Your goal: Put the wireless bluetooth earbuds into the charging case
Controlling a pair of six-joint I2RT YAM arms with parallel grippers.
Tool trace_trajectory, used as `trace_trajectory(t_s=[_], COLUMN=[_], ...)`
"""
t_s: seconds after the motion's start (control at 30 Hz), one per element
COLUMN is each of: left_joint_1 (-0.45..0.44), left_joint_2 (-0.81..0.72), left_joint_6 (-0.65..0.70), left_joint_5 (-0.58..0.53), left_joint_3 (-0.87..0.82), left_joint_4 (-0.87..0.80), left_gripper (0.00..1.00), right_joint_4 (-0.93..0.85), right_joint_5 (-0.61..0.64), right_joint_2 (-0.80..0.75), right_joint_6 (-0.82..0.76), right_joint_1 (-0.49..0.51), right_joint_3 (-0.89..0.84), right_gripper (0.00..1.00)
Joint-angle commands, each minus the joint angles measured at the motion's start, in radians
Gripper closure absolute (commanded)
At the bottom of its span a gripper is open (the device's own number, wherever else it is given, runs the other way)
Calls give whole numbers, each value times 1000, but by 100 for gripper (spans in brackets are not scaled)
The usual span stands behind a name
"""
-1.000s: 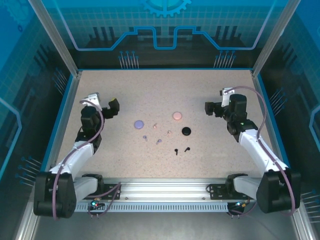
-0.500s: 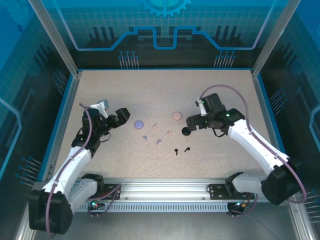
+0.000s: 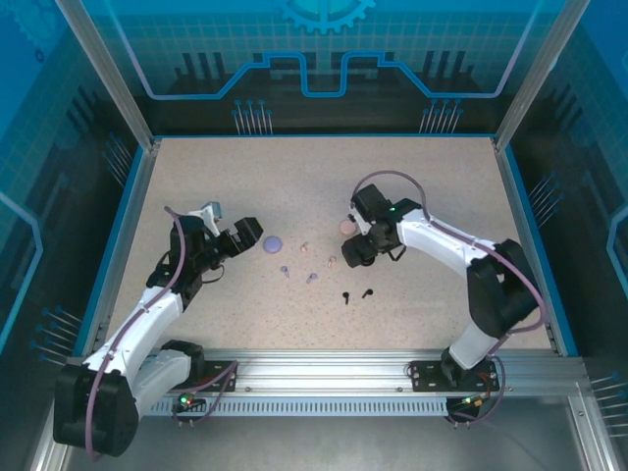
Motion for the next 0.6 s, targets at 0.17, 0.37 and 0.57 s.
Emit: trace_trajectory(t_s=[0.17,0.37,0.57], left_joint_1=[-18,-21,-24], left_joint_2=[0,5,11], left_joint_6=[-13,-3,-7], left_joint_5=[-9,-19,-21], left_joint_3=[19,33,32], left_joint_4=[-12,-27,-26], left_gripper=[1,1,1], right_joint_4=[44,39,32], right_joint_5=[-73,-116,-114], right_joint_2=[193,257,263], right_joint_6=[-28,-23,-21], right_joint_1=[11,10,10], right_joint_3=[137,167,148], right_gripper=[3,13,17])
